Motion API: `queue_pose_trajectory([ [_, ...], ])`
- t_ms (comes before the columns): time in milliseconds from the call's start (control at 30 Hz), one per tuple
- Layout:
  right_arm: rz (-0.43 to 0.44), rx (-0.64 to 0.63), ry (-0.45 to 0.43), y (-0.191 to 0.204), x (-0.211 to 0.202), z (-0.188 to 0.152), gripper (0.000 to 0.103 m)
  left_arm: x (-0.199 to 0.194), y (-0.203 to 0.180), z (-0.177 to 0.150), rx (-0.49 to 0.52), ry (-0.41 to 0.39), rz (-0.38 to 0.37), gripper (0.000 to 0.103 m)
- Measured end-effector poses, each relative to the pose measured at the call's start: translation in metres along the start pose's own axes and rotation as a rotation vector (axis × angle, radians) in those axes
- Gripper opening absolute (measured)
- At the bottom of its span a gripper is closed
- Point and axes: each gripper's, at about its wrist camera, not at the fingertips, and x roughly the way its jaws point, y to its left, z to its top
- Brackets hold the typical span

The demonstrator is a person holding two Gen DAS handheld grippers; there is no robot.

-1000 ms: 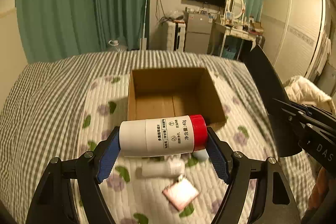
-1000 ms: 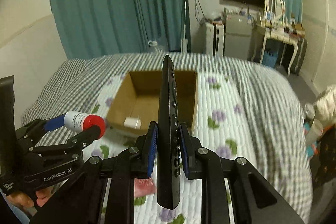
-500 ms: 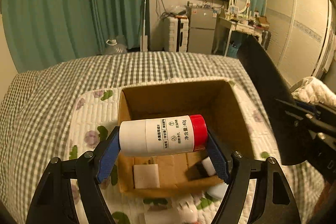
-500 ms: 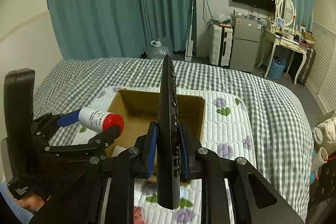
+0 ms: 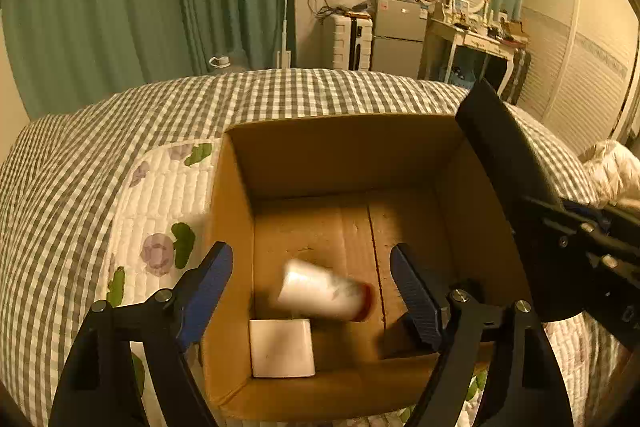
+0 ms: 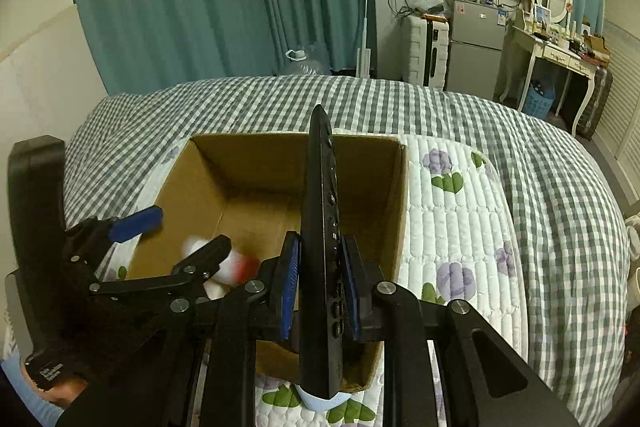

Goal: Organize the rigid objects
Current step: 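Lower the bottle and remote into the box and open both grippers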

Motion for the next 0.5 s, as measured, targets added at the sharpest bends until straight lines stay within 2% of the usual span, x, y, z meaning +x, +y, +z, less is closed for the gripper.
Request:
queue_pose_trajectory([
  [133,0.005,0.02,0.0,-0.001,0.004,0.001,0.019,-0.009,0.008,0.007,-0.02,-0.014,0.011,0.084],
  [400,0.009,0.027,0.007,0.003,0.016,-0.001,0.02,-0.035,0.012,0.009,0.006,-0.053,0.037,0.084],
  [467,0.0,0.029,0.002,0.004,0.012,0.0,0.025,-0.043,0.014,0.008,0.001,-0.057,0.039,0.084],
  [500,-0.009,0.031,0.005,0.004,0.009,0.001,0.035,-0.05,0.015,0.008,-0.001,-0.059,0.041,0.084],
])
